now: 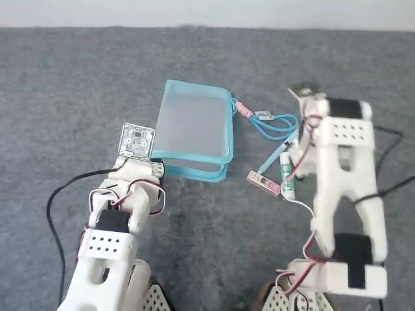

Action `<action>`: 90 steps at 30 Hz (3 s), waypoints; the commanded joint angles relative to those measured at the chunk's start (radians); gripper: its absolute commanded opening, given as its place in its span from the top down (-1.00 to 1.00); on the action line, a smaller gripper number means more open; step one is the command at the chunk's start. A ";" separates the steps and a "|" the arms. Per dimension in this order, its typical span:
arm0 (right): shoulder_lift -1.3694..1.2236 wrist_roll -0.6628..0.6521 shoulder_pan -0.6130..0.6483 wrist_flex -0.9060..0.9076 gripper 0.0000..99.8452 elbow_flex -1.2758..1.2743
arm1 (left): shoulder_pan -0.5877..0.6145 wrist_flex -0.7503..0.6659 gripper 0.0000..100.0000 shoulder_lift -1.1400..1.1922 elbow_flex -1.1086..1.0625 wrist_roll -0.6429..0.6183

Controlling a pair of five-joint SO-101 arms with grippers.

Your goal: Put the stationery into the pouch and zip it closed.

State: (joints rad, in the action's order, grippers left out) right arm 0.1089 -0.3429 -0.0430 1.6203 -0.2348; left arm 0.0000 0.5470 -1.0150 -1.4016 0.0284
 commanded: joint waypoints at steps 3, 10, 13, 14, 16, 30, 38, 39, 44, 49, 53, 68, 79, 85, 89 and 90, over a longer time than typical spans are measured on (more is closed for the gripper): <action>0.079 -0.023 -0.082 -0.159 0.40 -0.141 | 0.005 -0.029 0.98 0.006 0.056 -0.014; -0.044 0.210 -0.056 -0.384 0.40 -0.146 | 0.005 -0.029 0.98 0.006 0.053 -0.012; -0.128 0.270 0.008 -0.420 0.40 -0.103 | 0.005 -0.029 0.98 0.006 0.053 -0.012; -0.159 0.285 0.031 -0.421 0.40 -0.078 | 0.005 -0.029 0.98 0.006 0.053 -0.012; -0.222 0.319 0.058 -0.426 0.40 -0.026 | 0.005 -0.031 0.98 0.006 0.053 -0.012; -0.335 0.361 -0.064 -0.470 0.40 0.058 | 0.008 -0.103 0.98 0.006 0.019 -0.012; -0.424 0.358 -0.067 -0.542 0.40 0.060 | 0.008 -0.101 0.98 0.008 0.019 -0.012; -0.432 0.358 -0.068 -0.541 0.40 0.061 | 0.008 -0.101 0.98 0.008 0.019 -0.012; -0.460 0.358 -0.071 -0.532 0.57 0.077 | 0.008 -0.101 0.98 0.008 0.019 -0.012; -0.458 0.358 -0.071 -0.530 0.90 0.074 | 0.009 -0.101 0.98 0.006 0.019 -0.012; -0.447 0.358 -0.071 -0.489 0.98 0.072 | 0.008 -0.101 0.98 0.006 0.019 -0.012; 0.119 0.196 -0.051 -0.420 0.99 -0.180 | 0.003 -0.107 0.98 0.009 0.019 -0.012; 0.628 0.052 0.337 -0.128 0.99 -0.273 | 0.003 -0.107 0.98 0.011 0.019 -0.012; 0.730 -0.005 0.499 -0.025 0.99 -0.276 | 0.003 -0.107 0.98 0.011 0.019 -0.012; 0.791 -0.135 0.596 0.028 0.99 -0.292 | 0.003 -0.107 0.98 0.011 0.019 -0.012; 0.811 -0.161 0.622 0.035 0.99 -0.301 | 0.003 -0.107 0.98 0.011 0.019 -0.012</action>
State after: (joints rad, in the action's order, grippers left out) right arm 0.8500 -0.4196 0.5125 1.6264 -0.5309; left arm 0.0046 0.4795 -1.0104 -1.4016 0.0284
